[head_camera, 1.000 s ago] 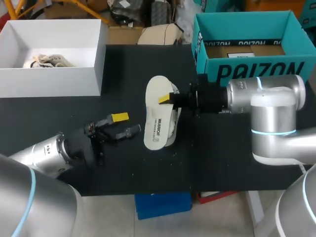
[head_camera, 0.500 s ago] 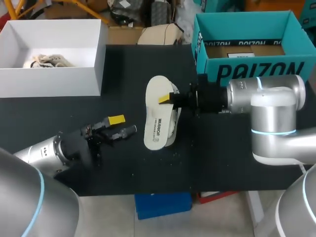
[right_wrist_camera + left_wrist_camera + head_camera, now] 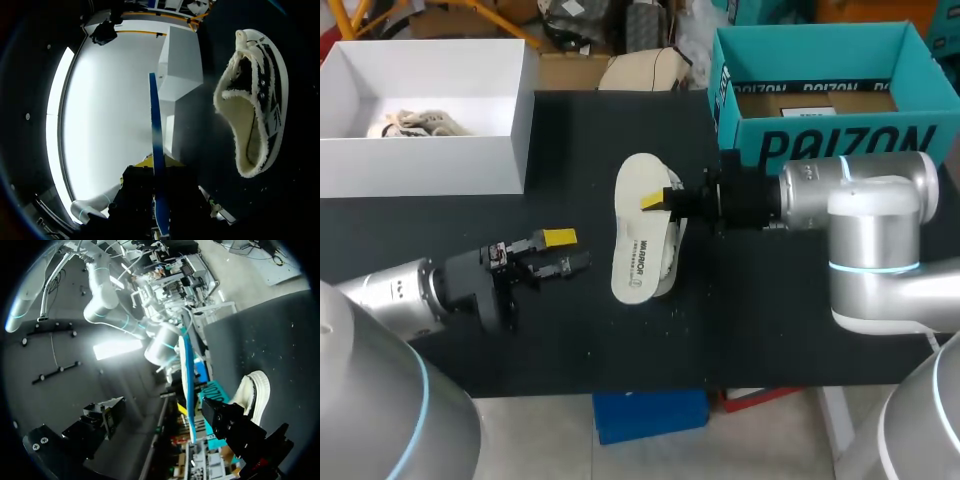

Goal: Take the shoe out of the shoebox, open the shoe tongue, remove and reinsert the insole, then place the shoe into the shoebox

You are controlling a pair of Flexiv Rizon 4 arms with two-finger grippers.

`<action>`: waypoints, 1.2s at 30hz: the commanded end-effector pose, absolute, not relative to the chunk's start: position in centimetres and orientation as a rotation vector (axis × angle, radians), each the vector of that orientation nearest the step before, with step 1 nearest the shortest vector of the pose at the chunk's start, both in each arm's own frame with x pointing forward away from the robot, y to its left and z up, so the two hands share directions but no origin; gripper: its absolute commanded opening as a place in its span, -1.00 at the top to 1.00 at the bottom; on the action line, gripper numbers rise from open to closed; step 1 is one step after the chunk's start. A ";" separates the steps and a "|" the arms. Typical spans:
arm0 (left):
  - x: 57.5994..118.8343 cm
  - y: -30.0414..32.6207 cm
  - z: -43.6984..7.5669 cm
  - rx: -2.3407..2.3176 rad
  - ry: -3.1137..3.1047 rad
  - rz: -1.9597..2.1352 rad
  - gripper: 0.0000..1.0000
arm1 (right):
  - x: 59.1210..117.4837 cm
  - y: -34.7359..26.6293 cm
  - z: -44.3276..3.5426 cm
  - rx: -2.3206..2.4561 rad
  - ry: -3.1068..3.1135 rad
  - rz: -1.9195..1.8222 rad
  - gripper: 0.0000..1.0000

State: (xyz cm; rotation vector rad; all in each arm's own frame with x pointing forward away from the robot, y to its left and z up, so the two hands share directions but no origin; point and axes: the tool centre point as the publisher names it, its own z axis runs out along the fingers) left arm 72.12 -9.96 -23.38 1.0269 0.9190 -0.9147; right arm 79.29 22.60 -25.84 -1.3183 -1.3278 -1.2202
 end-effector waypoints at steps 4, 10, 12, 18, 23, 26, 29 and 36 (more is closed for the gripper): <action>73.1 -10.8 -24.2 1.078 0.918 -0.917 -1.00 | 79.3 22.8 -25.9 -1.322 -1.328 -1.221 1.00; 73.7 -11.7 -24.3 1.121 0.929 -0.908 -1.00 | 79.3 22.8 -25.9 -1.322 -1.328 -1.221 1.00; 74.0 -12.2 -24.2 1.131 0.941 -0.904 -1.00 | 79.3 22.8 -25.9 -1.322 -1.328 -1.221 1.00; 74.0 -13.0 -24.5 1.151 0.969 -0.938 -1.00 | 79.3 22.8 -25.9 -1.322 -1.328 -1.221 1.00; 73.9 -13.4 -24.7 1.165 0.986 -0.947 -0.91 | 79.3 22.8 -25.9 -1.322 -1.328 -1.221 1.00; 73.9 -13.7 -24.8 1.175 1.000 -0.942 -0.84 | 79.3 22.8 -25.9 -1.322 -1.328 -1.221 1.00; 74.2 -13.9 -24.8 1.159 1.023 -0.935 -0.80 | 79.3 22.8 -25.9 -1.322 -1.328 -1.221 1.00; 74.7 -13.0 -25.1 1.156 1.116 -0.891 -1.00 | 79.3 22.8 -25.9 -1.322 -1.328 -1.221 1.00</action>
